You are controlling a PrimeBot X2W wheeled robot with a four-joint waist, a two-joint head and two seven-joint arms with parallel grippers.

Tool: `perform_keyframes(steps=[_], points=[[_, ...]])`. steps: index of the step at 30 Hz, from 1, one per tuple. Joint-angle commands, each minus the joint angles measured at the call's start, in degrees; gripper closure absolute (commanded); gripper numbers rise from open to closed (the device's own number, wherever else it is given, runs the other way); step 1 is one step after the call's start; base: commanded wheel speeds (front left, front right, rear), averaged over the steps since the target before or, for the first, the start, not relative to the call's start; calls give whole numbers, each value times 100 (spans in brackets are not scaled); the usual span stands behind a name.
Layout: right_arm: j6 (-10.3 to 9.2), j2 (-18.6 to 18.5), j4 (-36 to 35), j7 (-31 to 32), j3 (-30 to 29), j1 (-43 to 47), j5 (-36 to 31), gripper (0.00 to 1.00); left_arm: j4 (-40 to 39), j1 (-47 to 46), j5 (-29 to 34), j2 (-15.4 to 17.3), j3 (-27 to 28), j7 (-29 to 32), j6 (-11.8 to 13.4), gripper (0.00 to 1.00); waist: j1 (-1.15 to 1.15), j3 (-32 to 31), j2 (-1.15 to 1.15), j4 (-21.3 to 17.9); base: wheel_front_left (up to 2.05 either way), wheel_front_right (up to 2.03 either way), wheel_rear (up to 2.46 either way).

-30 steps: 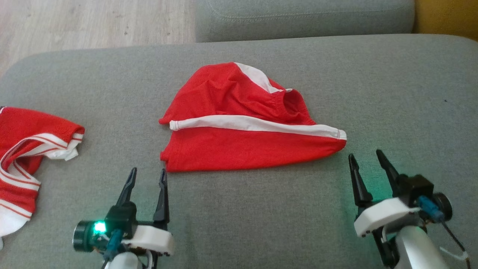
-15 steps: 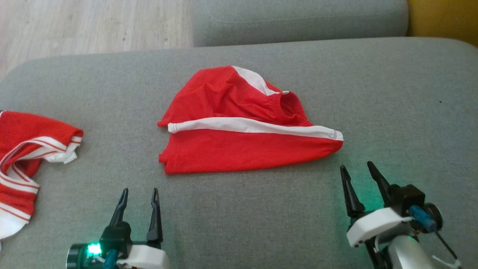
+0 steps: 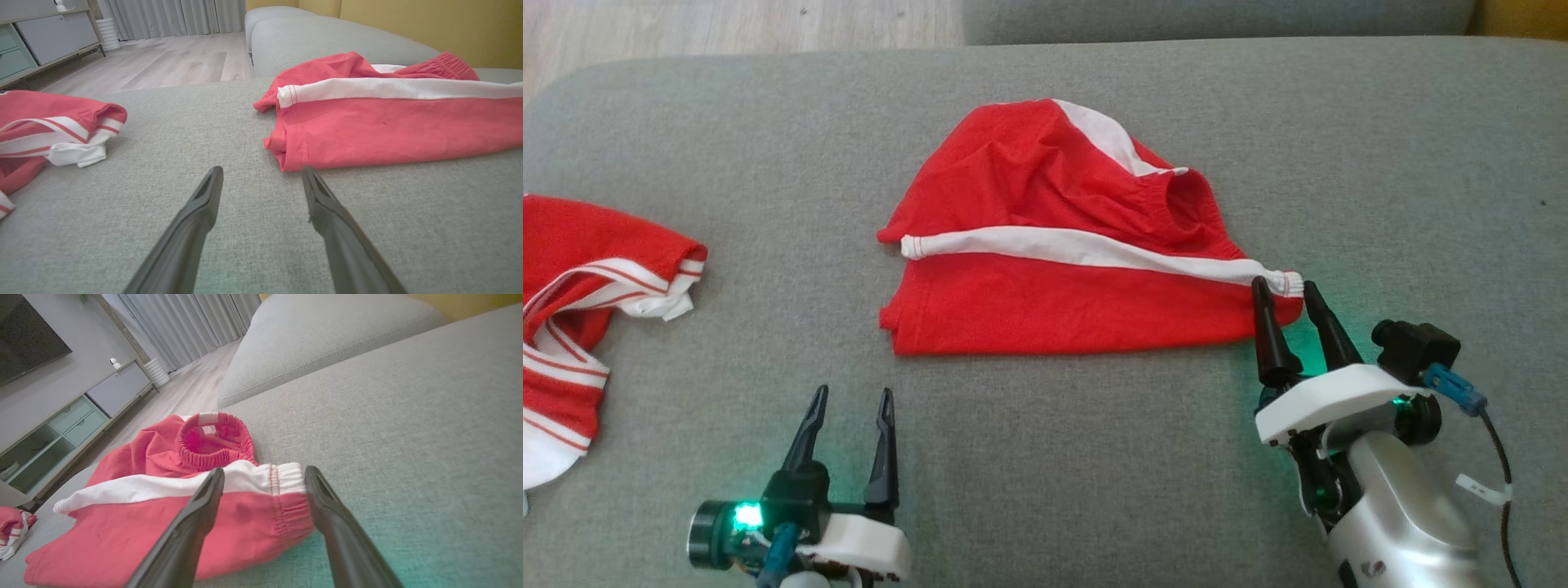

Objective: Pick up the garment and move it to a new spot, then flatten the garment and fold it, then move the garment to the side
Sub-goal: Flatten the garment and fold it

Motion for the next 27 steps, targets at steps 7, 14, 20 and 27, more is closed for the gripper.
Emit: perform_keyframes(steps=[7, 14, 20, 27], points=[[-5, -95, 122, -63, 172, -258, 254, 0, -114, -236, 22, 11, 121, -71, -46, 0, -1, 48, 0, 36, 0, 0, 0], [-5, -186, 87, -63, 532, -363, 699, 0, -110, -289, 22, 8, 82, -71, -74, 0, -1, 90, 0, 24, 0, 0, 0], [-5, -403, -103, -63, 1110, -387, 1291, 0, -57, -302, 1, 7, 74, -71, -85, 0, -1, 95, 0, 15, 0, 0, 0], [-5, -727, -516, -27, 1707, -341, 2342, 0, -17, -280, -19, 7, 88, -71, -84, 0, -1, 74, 0, 19, 0, 0, 0]])
